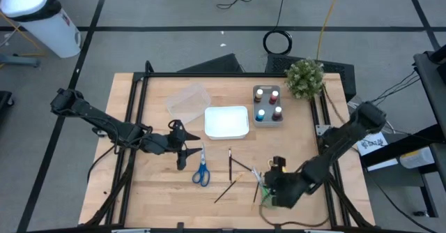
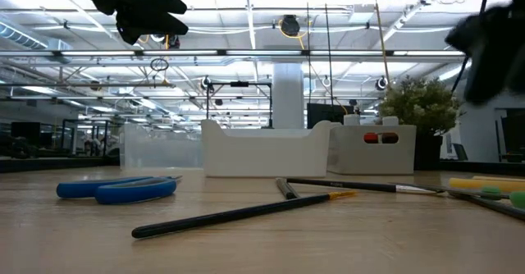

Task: Pick & Place Paint Supplies
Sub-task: Put the green scissors in the white bin

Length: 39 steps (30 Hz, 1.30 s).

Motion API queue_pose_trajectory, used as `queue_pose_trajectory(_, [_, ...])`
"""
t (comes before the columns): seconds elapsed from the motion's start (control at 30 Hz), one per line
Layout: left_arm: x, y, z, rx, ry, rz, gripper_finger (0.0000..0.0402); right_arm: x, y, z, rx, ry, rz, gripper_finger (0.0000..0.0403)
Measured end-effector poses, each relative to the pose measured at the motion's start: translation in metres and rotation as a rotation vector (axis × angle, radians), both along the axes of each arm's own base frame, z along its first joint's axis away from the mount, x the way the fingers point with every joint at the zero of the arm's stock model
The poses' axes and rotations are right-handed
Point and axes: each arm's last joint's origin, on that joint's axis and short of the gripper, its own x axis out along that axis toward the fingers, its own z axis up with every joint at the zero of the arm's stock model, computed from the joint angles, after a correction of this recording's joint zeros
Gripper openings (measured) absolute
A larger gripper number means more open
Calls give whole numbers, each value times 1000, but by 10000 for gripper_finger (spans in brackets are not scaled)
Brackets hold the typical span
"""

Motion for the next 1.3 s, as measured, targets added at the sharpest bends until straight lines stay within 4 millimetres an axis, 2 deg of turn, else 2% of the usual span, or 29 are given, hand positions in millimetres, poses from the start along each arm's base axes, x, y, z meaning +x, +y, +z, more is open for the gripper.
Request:
queue_pose_trajectory(0.13, [0,0,0,0,0,0,214,12,2,-23,25,126,-47,169])
queue_pose_trajectory(0.27, [0,0,0,3,0,0,214,24,3,-34,117,160,-49,176])
queue_pose_trajectory(0.37, [0,0,0,6,0,-1,214,26,2,-43,91,189,-52,177])
queue_pose_trajectory(0.73, [0,0,0,9,1,-3,214,26,3,-55,65,237,-74,171])
queue_pose_trajectory(0.93, [0,0,0,7,0,-2,214,24,2,-42,82,214,27,171])
queue_pose_trajectory(1.1, [0,0,0,11,1,-4,214,18,-2,-15,96,154,67,171])
queue_pose_trajectory(1.23, [0,0,0,14,2,-5,214,13,-5,1,133,97,10,171])
queue_pose_trajectory(1.3, [0,0,0,14,2,-5,214,12,-4,1,146,104,-17,171])
